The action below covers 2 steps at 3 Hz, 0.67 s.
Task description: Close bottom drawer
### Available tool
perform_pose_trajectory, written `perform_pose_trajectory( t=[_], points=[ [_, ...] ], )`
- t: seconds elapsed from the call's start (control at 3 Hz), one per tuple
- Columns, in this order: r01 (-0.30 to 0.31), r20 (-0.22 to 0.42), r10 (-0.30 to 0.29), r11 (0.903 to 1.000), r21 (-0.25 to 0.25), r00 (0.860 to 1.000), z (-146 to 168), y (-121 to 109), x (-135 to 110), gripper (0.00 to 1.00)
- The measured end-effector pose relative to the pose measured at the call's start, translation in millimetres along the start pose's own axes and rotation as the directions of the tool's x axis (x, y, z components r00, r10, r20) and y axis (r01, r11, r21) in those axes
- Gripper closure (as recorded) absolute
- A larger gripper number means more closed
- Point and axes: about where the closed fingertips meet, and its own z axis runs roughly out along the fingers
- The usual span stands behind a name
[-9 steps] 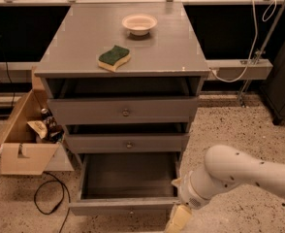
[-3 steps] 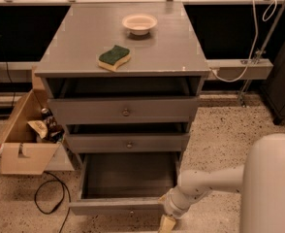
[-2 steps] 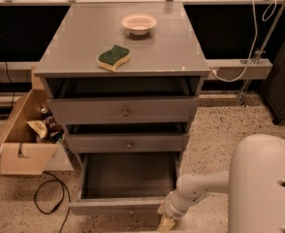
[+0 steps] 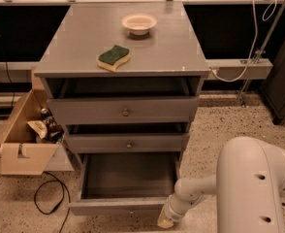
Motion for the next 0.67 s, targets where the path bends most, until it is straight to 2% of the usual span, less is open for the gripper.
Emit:
perform_pose_trajectory(
  t=[0.33, 0.67],
  points=[
    [0.000, 0.000, 0.000, 1.0000, 0.000, 1.000, 0.1, 0.0, 0.0, 1.00],
    [0.038, -0.016, -0.038, 0.9988, 0.030, 0.999, 13.4, -7.8, -1.9, 1.00]
  ],
)
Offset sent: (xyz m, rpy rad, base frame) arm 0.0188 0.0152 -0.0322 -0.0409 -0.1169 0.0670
